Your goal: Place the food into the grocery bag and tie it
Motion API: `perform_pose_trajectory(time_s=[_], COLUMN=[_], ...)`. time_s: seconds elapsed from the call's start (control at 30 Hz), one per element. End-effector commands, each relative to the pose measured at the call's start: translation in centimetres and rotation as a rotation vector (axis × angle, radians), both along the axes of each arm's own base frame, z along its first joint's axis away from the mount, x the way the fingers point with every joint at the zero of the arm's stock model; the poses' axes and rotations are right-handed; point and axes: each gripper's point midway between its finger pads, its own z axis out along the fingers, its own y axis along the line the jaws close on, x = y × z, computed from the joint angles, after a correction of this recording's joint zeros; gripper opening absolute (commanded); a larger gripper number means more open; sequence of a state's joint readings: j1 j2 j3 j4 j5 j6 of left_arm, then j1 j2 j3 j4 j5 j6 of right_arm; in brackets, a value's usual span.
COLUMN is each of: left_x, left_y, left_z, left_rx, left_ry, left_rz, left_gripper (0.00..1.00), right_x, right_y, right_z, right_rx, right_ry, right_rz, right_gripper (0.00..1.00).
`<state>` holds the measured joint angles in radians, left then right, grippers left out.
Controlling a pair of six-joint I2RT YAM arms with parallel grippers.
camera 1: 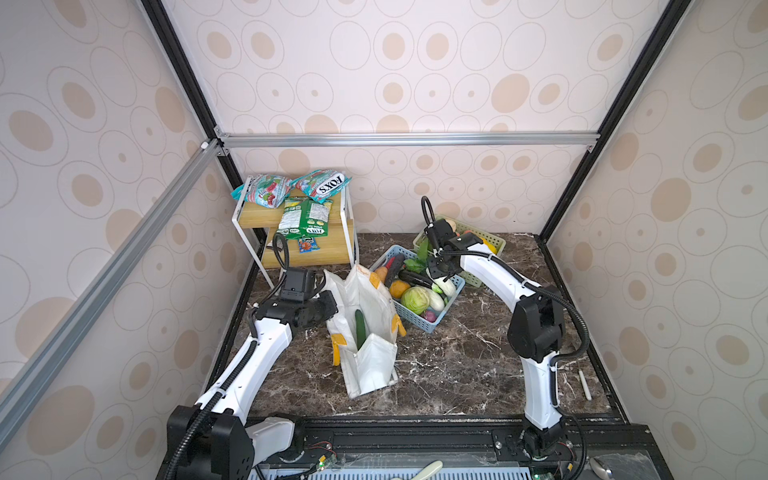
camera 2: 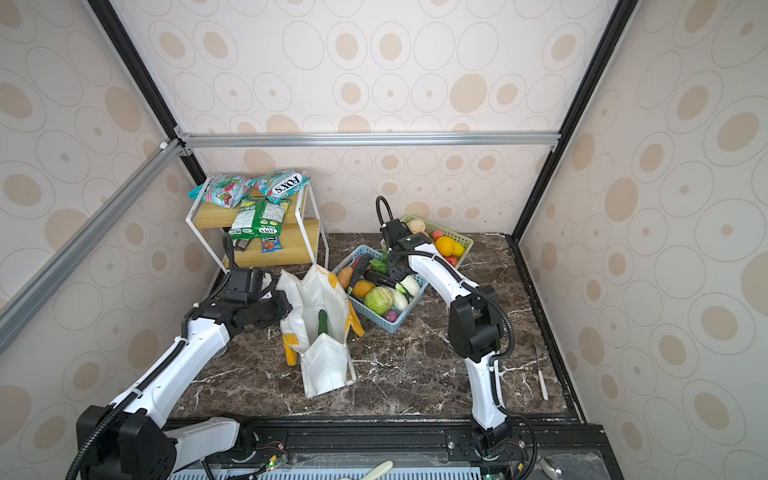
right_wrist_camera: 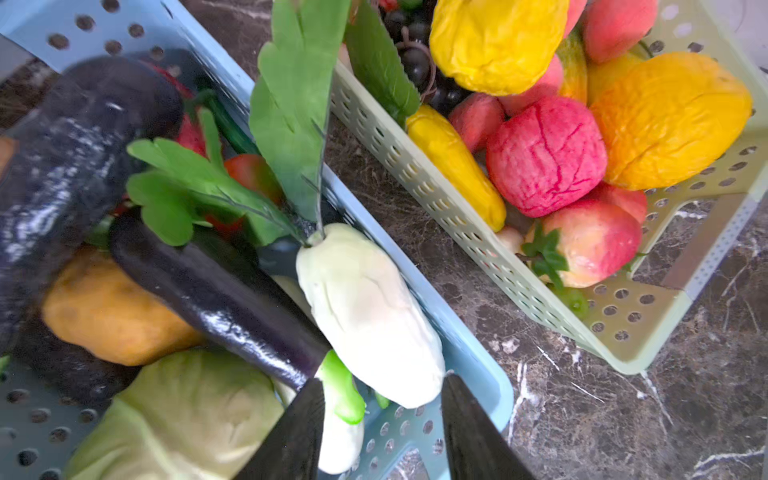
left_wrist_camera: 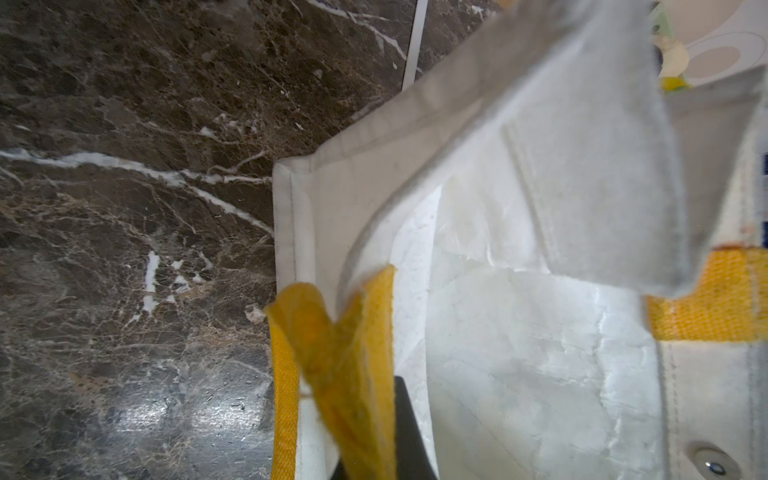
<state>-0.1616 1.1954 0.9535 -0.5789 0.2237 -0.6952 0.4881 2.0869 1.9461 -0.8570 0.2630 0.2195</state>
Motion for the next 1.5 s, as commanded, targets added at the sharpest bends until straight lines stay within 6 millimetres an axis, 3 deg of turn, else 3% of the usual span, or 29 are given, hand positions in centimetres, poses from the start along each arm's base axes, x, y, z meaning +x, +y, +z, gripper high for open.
perform_pose_trajectory(time_s=[0.0, 0.1, 0.37, 0.67, 0.9, 1.03, 1.23, 1.47], left_x=[0.6, 0.5, 0.0, -0.2, -0.2, -0.2, -0.3, -0.4], left_y=[0.4, 0.3, 0.6, 0.8, 0.8, 0.8, 0.9, 0.9], left_z=[1.2, 1.2, 1.1, 1.2, 1.2, 1.5, 1.6, 1.5], left_rx=[0.012, 0.010, 0.011, 0.006, 0.006, 0.005, 0.006, 0.006], left_ry=[-0.049, -0.048, -0.049, -0.054, -0.056, -0.061, -0.063, -0.064], left_rz=[0.005, 0.001, 0.020, 0.035, 0.036, 0.038, 0.041, 0.044], left_gripper=[0.00, 0.00, 0.00, 0.00, 0.00, 0.00, 0.00, 0.00], right_x=[-0.8, -0.6, 0.7, 0.8, 0.5, 0.4, 0.3, -0.2], right_y=[0.0, 0.0, 0.3, -0.4, -0.6, -0.5, -0.3, -0.2], right_z=[1.2, -0.3, -3.9, -6.6, -9.0, -8.8, -6.8, -4.2], right_rx=[0.021, -0.021, -0.079, -0.153, -0.171, -0.161, -0.140, -0.102], right_ry=[-0.012, 0.005, 0.046, 0.090, 0.134, 0.122, 0.087, 0.056], right_rz=[-0.001, 0.035, 0.065, 0.062, 0.051, 0.055, 0.072, 0.076], right_gripper=[0.52, 0.58, 0.61, 0.66, 0.62, 0.54, 0.44, 0.40])
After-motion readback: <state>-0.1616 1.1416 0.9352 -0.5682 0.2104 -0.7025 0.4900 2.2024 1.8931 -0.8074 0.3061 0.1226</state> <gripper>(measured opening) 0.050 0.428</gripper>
